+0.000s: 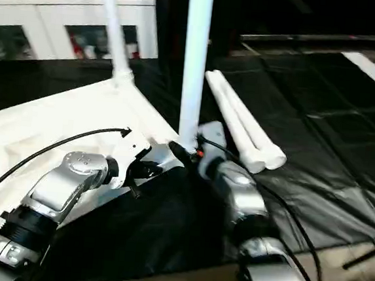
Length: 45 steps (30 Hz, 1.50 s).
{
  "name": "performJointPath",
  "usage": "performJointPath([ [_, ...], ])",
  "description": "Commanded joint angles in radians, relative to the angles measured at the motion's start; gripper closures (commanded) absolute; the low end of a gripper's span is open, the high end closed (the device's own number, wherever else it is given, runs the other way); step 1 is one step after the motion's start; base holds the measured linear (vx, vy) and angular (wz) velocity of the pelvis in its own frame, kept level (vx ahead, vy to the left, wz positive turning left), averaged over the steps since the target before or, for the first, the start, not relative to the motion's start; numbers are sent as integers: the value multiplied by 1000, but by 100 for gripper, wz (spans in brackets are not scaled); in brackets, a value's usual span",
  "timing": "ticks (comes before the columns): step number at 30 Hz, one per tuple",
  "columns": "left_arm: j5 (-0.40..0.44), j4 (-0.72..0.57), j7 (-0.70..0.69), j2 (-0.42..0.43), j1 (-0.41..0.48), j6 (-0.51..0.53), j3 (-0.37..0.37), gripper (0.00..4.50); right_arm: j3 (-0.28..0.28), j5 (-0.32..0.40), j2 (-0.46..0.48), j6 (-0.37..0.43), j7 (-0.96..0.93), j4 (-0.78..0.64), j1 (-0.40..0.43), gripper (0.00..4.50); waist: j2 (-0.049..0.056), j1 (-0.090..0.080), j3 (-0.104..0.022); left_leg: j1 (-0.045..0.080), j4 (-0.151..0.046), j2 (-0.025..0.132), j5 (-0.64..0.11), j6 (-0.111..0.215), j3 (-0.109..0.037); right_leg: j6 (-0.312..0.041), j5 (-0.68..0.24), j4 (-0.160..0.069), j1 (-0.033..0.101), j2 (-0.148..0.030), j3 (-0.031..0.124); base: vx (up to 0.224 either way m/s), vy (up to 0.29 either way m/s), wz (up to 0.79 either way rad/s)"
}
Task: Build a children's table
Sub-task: Rotate leg to tighten
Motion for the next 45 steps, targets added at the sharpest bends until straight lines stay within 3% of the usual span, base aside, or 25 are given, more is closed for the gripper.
performJointPath([
  [1, 6, 17, -10, 23, -38, -48, 5, 450, 22, 11, -20, 52, 78, -36, 60, 60, -1, 13, -64, -11, -67, 34, -240, 92, -1, -176, -343, -71, 50, -69, 67, 0, 0, 0],
  [3, 6, 35, -40, 36, -46, -69, -5, 450, 34, 2, -62, 27, 113, -93, 88, 36, 1, 27, -78, -13, -58, 36, -135, 115, 1, -203, -208, -50, 58, -67, 69, 0, 0, 0],
  [5, 9, 44, -53, 45, -49, -81, -11, 450, 38, 4, -79, 27, 132, -117, 100, 22, 1, 32, -83, -18, -51, 35, -79, 131, 2, -219, -131, -39, 60, -66, 68, 0, 0, 0],
  [6, 11, 47, -57, 48, -51, -86, -14, 450, 39, 9, -85, 36, 144, -127, 105, 10, 0, 37, -88, -21, -43, 32, -18, 163, 3, -242, -44, -28, 61, -63, 67, 0, 0, 0],
  [8, 17, 60, -85, 64, -57, -111, -27, 450, 44, 27, -116, 58, 192, -187, 133, 3, 0, 46, -88, -19, -38, 33, -12, 185, 5, -247, -42, -27, 58, -63, 67, 0, 0, 0],
  [10, 14, 73, -124, 82, -64, -136, -38, 450, 41, 41, -149, 78, 223, -253, 160, 3, 2, 49, -85, -22, -38, 33, -29, 182, 5, -238, -80, -30, 59, -63, 65, 0, 0, 0],
  [12, 9, 98, -180, 108, -74, -182, -58, 450, 32, 68, -184, 95, 273, -330, 186, 3, 4, 57, -82, -18, -42, 35, -73, 161, 6, -213, -153, -39, 60, -61, 64, 0, 0, 0],
  [17, 9, 138, -255, 141, -84, -249, -77, 450, 36, 83, -234, 147, 308, -409, 199, 3, 6, 61, -78, -10, -47, 38, -143, 109, 7, -186, -238, -50, 53, -58, 64, 0, 0, 0],
  [20, 6, 157, -287, 154, -91, -272, -82, 450, 47, 83, -262, 177, 340, -442, 202, 3, 5, 66, -83, -10, -44, 40, -128, 101, 9, -191, -206, -41, 54, -59, 67, 0, 0, 0],
  [21, -5, 176, -359, 176, -95, -331, -94, 450, 75, 52, -299, 173, 379, -459, 200, 3, 2, 68, -84, -11, -43, 39, -122, 104, 10, -192, -198, -41, 54, -60, 66, 0, 0, 0],
  [25, -13, 176, -451, 202, -90, -374, -121, 450, 97, 41, -329, 176, 422, -452, 187, 3, 0, 78, -88, -14, -38, 41, -82, 116, 12, -207, -144, -29, 56, -61, 67, 0, 0, 0],
  [31, -19, 173, -528, 216, -92, -420, -148, 450, 116, 57, -340, 182, 490, -446, 165, 3, -2, 96, -90, -11, -35, 45, -68, 120, 16, -215, -134, -24, 53, -62, 68, 0, 0, 0],
  [33, -5, 165, -550, 226, -92, -448, -167, 450, 127, 55, -335, 180, 499, -431, 150, 3, 2, 98, -91, -10, -35, 46, -74, 116, 15, -215, -139, -23, 52, -62, 67, 0, 0, 0],
  [45, -1, 134, -598, 220, -84, -468, -198, 450, 179, 55, -319, 166, 602, -387, 109, 19, -11, 111, -86, -7, -35, 44, -130, 82, 22, -179, -264, -30, 47, -63, 73, 0, 0, 0],
])
